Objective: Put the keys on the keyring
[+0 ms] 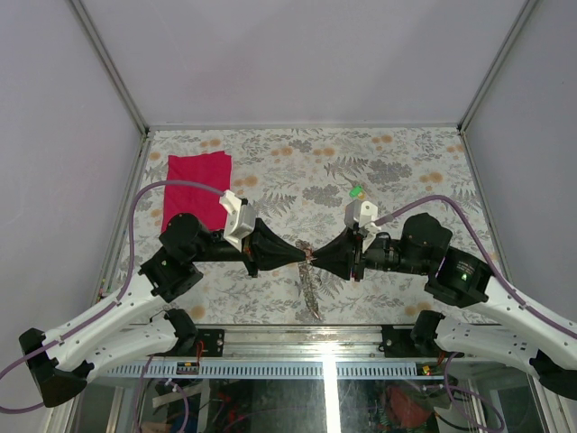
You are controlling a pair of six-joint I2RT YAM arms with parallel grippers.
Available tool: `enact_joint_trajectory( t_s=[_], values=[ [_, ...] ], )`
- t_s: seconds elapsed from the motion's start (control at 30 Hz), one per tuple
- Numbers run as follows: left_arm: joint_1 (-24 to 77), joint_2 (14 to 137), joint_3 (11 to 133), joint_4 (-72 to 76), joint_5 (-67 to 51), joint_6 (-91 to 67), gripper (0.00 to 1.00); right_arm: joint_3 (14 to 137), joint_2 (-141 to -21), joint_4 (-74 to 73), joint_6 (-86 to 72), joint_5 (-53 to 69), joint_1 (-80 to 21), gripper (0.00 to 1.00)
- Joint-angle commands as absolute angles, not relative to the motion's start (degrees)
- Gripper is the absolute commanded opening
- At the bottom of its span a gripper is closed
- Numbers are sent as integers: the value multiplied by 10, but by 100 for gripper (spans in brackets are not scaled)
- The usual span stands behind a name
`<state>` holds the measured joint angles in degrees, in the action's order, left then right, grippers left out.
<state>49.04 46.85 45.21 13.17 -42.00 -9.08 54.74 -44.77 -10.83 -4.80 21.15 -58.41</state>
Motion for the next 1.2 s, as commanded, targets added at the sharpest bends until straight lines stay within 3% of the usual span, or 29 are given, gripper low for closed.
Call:
enact_joint_trajectory(
  t_s=[0.0, 0.2, 0.6, 0.83, 1.17],
  values=[
    [490, 456, 475, 164, -409, -81, 0, 553, -448, -80, -52, 224, -587, 23],
    [490, 456, 477, 156, -403, -73, 0, 558, -437, -91, -51, 219, -588, 0],
    [490, 457, 480, 145, -384, -66, 0, 545, -406, -44, -58, 204, -587, 0],
    [490, 457, 484, 146, -357, -81, 31, 528, -396, -2, -55, 188, -587, 0],
    [490, 454, 482, 155, -330, -104, 48, 533, -404, 25, -48, 150, -588, 0]
  ],
)
